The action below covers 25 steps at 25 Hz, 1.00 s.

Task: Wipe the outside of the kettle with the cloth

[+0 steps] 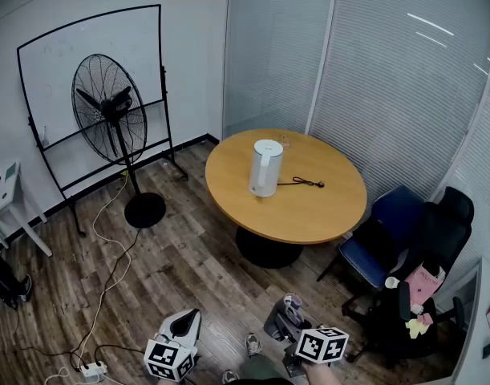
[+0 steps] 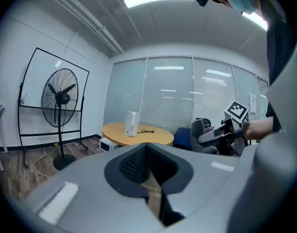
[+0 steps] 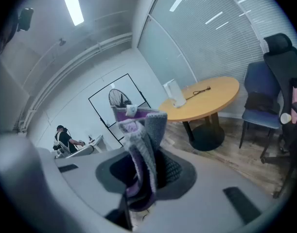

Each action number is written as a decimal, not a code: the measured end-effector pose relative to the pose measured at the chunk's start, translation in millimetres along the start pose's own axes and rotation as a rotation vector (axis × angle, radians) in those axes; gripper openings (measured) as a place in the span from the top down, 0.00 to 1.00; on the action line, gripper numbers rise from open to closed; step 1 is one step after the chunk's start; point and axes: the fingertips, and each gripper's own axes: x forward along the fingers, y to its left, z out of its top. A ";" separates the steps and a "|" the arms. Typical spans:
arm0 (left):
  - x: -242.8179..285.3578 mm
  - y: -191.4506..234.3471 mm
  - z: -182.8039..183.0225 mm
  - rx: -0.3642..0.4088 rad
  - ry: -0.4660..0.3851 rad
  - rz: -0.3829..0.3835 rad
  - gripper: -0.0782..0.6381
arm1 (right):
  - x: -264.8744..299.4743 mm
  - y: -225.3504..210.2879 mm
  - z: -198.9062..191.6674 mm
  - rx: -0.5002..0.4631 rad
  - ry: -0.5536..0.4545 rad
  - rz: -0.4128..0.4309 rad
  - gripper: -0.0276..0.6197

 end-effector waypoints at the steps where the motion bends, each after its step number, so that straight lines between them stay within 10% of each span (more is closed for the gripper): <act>1: 2.4 0.9 0.0 0.000 0.002 0.002 0.88 | 1.5 -0.6 1.9 -0.001 0.000 0.002 0.81; 25: 214.0 -4.3 51.3 0.018 0.009 0.053 0.88 | 98.8 -132.0 155.6 0.089 -0.003 0.140 0.81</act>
